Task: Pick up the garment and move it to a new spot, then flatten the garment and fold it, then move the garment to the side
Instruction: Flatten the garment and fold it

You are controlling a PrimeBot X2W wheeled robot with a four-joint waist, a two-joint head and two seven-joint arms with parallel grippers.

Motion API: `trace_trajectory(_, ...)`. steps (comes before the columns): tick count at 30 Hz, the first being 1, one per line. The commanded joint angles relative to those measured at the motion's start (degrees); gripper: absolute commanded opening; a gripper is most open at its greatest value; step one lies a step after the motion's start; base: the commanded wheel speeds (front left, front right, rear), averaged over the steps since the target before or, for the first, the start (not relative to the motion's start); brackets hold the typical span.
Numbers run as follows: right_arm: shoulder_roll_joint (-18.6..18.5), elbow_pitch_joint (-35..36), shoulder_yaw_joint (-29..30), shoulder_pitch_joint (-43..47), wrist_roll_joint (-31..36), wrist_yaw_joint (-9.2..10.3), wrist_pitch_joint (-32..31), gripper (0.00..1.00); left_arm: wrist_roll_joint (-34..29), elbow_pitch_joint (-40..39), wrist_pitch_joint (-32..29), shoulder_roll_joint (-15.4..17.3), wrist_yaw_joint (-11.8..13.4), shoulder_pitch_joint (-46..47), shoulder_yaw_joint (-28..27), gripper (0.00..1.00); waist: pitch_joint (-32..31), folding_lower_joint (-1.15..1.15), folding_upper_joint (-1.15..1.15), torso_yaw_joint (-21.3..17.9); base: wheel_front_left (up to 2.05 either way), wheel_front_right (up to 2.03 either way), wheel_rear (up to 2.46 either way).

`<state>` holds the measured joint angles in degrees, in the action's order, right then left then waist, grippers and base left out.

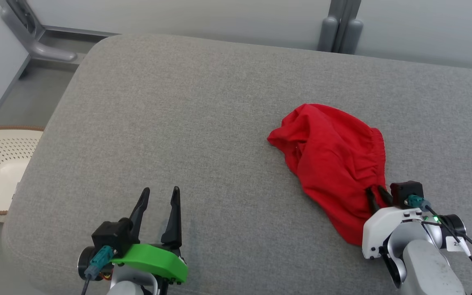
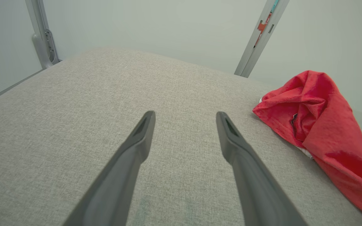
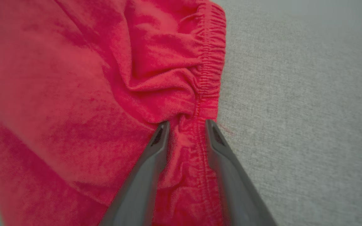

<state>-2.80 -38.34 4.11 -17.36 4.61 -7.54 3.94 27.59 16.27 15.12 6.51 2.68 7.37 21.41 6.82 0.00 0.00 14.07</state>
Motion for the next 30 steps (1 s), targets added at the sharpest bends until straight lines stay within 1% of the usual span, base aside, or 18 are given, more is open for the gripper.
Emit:
trace_trajectory(1, -0.2, -0.5, -0.3, -1.2, -0.3, 0.11, -0.6, 0.0, -0.7, 0.0, 0.0, -0.1, -0.3, 0.9, -0.4, 1.0, 0.3, 0.0, 0.0, 0.3, 0.0, 0.0, 0.0)
trace_trajectory(8, -0.2, 0.2, -0.7, -5.8, -2.7, 0.11, 0.5, 0.0, -1.5, -0.1, 0.0, -0.6, -0.7, 0.9, -1.5, 1.0, 0.2, 0.0, 0.0, -0.2, 0.0, 0.0, 0.0)
trace_trajectory(13, -0.2, 1.0, 2.1, -10.5, -5.2, 0.11, 0.6, 0.0, -1.8, -0.1, 0.0, -1.0, -1.2, 1.1, -1.8, 1.0, 0.6, 0.0, 0.0, -0.1, 0.0, 0.0, 0.0)
trace_trajectory(17, -1.1, -0.3, 6.8, -15.0, -4.3, 0.11, -0.6, 0.0, -2.1, 0.1, 0.0, -1.4, -1.7, 1.7, -1.5, 1.0, 1.6, 0.0, 0.0, 0.8, 0.0, 0.0, 0.0)
trace_trajectory(21, -2.8, -3.7, 12.5, -19.3, -2.7, 0.11, -1.9, 0.0, -2.6, 0.5, 0.0, -1.9, -2.4, 2.3, -1.0, 1.0, 2.9, 0.0, 0.0, 2.6, 0.0, 0.0, 0.0)
trace_trajectory(24, -5.4, -6.7, 17.2, -22.2, -0.1, 0.11, -2.1, 0.0, -2.9, 0.8, 0.0, -2.2, -2.8, 3.0, -0.6, 1.0, 4.0, 0.0, 0.0, 4.1, 0.0, 0.0, 0.0)
trace_trajectory(30, -8.4, -11.3, 28.5, -26.1, 5.6, 0.11, -1.1, 0.0, -3.7, 1.2, 0.0, -2.8, -3.2, 3.2, -0.8, 1.0, 5.4, 0.0, 0.0, 5.4, 0.0, 0.0, 0.0)
